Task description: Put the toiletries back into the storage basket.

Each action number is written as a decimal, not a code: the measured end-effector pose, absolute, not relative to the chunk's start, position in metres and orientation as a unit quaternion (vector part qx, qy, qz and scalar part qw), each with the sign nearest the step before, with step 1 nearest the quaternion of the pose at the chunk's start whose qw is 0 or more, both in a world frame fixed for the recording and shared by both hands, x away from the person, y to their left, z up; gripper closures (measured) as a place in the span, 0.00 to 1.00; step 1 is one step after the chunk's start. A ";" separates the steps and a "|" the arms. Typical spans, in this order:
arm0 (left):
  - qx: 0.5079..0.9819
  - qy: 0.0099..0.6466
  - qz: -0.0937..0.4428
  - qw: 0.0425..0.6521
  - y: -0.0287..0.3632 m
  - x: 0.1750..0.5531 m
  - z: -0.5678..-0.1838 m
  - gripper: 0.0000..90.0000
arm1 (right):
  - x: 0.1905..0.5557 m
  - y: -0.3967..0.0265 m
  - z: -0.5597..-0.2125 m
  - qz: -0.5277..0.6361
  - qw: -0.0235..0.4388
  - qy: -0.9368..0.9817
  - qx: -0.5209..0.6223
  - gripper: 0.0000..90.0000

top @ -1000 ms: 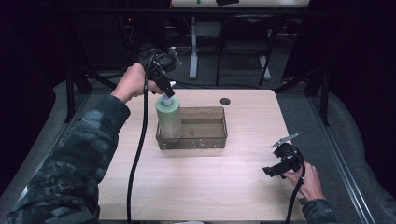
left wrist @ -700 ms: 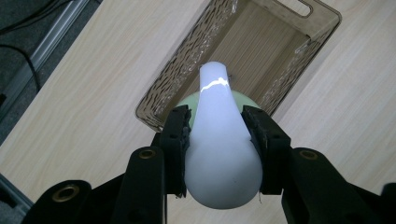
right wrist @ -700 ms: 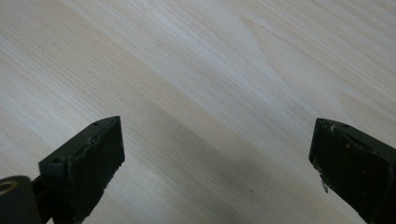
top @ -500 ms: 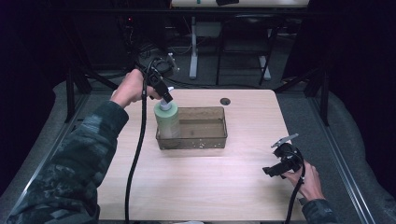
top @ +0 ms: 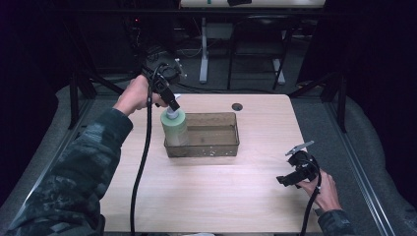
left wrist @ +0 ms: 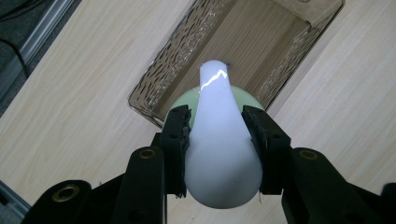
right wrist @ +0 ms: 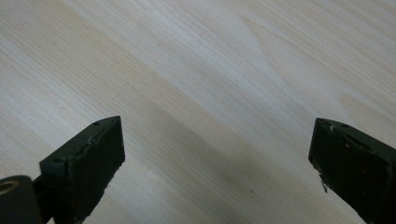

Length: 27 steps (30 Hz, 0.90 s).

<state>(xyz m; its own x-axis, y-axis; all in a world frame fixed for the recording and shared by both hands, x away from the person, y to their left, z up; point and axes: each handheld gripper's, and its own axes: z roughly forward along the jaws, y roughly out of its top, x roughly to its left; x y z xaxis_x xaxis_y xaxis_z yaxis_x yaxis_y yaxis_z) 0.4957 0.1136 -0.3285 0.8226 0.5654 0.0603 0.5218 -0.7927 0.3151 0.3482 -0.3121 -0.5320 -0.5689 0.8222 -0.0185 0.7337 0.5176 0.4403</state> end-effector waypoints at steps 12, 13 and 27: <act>0.942 0.286 0.079 0.159 0.116 0.495 -0.330 0.69 | 0.348 -0.312 -0.531 0.197 0.113 0.863 0.451 0.03; 0.940 0.288 0.075 0.166 0.118 0.496 -0.331 0.69 | 0.348 -0.312 -0.531 0.197 0.113 0.863 0.451 0.03; 0.936 0.292 0.076 0.183 0.120 0.494 -0.338 0.67 | 0.347 -0.312 -0.531 0.202 0.111 0.860 0.455 0.03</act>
<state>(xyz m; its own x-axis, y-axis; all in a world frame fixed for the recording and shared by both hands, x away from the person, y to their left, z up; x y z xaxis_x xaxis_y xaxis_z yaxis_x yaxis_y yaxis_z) 0.4938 0.1204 -0.3376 0.8182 0.5738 0.0359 0.5180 -0.7629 0.3870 0.3474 -0.3118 -0.5309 -0.5620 0.8271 -0.0069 0.7377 0.5049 0.4482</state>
